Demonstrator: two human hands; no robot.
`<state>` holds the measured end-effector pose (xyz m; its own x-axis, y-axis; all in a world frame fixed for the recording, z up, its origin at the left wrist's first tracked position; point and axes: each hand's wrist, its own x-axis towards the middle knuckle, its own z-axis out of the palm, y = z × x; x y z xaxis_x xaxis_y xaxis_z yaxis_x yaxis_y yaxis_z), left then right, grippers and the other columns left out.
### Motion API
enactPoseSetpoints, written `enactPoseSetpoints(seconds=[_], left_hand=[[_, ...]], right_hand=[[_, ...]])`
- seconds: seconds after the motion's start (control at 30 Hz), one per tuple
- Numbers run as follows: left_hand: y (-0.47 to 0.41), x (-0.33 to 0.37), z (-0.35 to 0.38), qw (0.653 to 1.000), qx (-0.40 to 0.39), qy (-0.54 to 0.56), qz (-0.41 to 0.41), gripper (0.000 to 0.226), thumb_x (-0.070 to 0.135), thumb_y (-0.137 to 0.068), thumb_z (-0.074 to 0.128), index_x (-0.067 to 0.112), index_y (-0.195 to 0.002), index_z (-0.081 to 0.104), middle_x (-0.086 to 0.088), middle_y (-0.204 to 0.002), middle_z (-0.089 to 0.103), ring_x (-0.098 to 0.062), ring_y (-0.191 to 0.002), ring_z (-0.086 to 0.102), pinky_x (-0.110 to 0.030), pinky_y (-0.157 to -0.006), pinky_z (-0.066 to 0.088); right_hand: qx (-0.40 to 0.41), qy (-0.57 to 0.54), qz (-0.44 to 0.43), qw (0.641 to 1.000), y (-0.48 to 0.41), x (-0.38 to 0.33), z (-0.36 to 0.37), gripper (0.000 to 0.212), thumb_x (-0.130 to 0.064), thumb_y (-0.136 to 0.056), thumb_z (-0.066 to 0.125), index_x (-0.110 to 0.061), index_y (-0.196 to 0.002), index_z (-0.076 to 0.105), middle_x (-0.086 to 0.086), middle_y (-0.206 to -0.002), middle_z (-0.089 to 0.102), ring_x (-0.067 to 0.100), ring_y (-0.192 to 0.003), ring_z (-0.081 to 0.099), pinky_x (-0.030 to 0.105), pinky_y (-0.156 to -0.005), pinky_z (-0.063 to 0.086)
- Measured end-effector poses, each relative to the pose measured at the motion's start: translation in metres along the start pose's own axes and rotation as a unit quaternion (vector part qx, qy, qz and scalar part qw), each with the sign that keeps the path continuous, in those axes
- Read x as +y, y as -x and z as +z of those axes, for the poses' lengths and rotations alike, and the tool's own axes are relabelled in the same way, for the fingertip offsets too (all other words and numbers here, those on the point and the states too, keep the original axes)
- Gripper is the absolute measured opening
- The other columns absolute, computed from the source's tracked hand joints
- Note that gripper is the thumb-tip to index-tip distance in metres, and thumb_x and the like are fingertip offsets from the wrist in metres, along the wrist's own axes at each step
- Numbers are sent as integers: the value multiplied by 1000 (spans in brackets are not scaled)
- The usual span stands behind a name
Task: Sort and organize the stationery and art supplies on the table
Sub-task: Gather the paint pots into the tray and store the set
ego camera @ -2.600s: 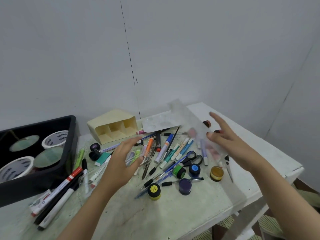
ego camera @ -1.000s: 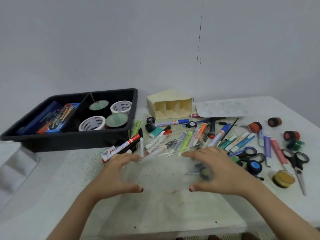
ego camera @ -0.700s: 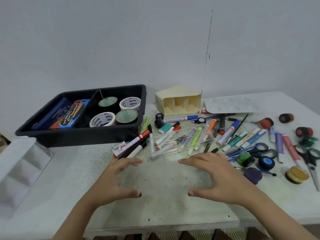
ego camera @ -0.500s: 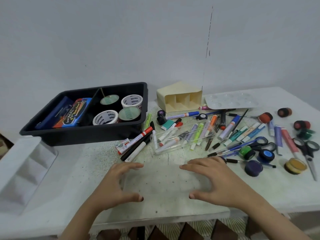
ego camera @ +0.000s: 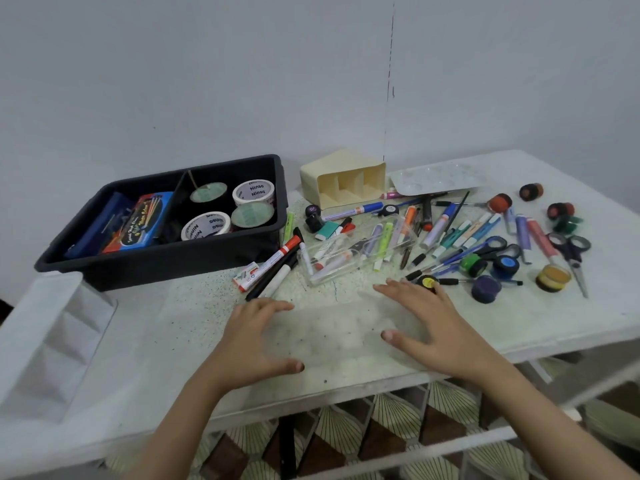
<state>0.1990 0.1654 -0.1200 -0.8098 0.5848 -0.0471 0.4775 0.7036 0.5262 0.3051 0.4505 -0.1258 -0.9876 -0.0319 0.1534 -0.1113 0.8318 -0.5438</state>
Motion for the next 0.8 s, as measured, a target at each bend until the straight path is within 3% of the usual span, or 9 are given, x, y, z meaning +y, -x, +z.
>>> enactPoseSetpoints(seconds=[0.17,0.23,0.33,0.47,0.6,0.8], left_hand=[[-7,22,-1,999,29,15,30,82,77,-53,48,46,-128,39,21,-126,33,0,-118,18,-27,-99,20],[-13,32,4,998,37,25,46,72,75,-57,48,49,-123,38,22,-126,36,2,-117,19,-26,-98,21],[-27,50,14,995,56,24,82,60,64,-69,54,43,-125,45,22,-124,40,2,-116,24,-25,-98,24],[-50,78,34,989,73,11,125,47,48,-81,57,34,-125,52,17,-124,50,-6,-121,34,-25,-99,26],[-73,112,57,987,68,-50,139,38,36,-90,55,30,-127,51,9,-128,52,-13,-123,38,-31,-104,29],[-104,161,77,984,36,-92,149,50,36,-89,56,29,-137,44,3,-131,51,-18,-121,40,-33,-102,30]], right_hand=[[143,56,65,986,10,25,-10,54,-55,-90,32,-30,-135,48,-4,-137,50,17,-129,42,51,-107,32],[165,124,118,971,16,39,-19,49,-45,-90,38,-25,-134,50,3,-135,53,24,-127,45,49,-104,34],[130,201,209,948,23,55,-33,48,-33,-91,53,-26,-138,45,8,-141,46,29,-130,39,46,-105,29],[106,225,233,940,30,68,-43,52,-26,-86,58,-27,-136,46,5,-127,56,27,-115,47,39,-91,36],[115,156,203,960,33,70,-48,33,-19,-82,63,-20,-112,51,3,-93,57,21,-85,49,30,-69,36],[154,-43,217,963,40,68,-62,27,-25,-82,70,-14,-91,46,1,-78,56,13,-66,51,25,-57,39]])
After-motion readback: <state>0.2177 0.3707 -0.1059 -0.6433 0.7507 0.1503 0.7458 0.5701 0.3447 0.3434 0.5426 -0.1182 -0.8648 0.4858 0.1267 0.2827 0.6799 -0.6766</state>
